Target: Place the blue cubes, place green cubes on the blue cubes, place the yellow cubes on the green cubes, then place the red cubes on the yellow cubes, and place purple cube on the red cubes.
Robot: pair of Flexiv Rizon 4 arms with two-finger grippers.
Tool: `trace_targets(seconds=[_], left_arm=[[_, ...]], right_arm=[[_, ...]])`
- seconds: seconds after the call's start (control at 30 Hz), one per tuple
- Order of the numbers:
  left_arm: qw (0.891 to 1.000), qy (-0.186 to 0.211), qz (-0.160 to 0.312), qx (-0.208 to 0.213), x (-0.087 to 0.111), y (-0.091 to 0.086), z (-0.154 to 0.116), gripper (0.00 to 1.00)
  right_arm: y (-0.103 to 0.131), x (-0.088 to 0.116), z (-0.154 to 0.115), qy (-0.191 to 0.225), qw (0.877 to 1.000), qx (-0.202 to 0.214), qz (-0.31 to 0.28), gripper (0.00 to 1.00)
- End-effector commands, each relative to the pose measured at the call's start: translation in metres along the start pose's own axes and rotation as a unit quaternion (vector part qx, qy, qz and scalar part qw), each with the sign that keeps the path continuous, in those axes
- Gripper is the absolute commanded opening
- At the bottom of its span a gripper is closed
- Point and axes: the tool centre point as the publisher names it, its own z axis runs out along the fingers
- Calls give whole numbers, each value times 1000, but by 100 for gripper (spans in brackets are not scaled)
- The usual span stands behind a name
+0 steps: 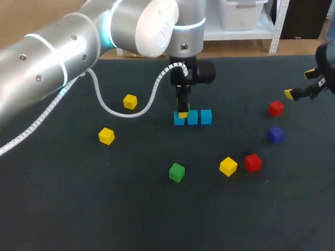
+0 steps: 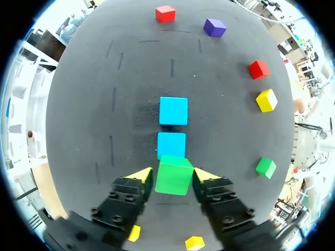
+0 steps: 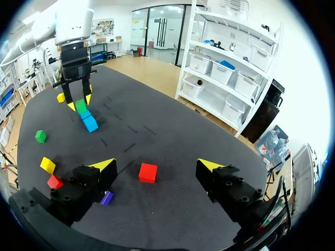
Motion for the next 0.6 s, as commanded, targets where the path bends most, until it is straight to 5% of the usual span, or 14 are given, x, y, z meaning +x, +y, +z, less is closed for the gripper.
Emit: trace_targets(seconds=[0.03, 0.57, 0.6], left_arm=[[1000, -3, 4, 6, -1, 3, 0, 100], [1000, -10, -4, 3, -1, 3, -2, 100], [1000, -11, -4, 2, -1, 3, -2, 91]], right_arm=[[0, 0, 1, 1, 1000, 2, 0, 100], [0, 0, 1, 1, 1000, 2, 0, 100], [0, 0, 1, 1, 1000, 2, 0, 100]])
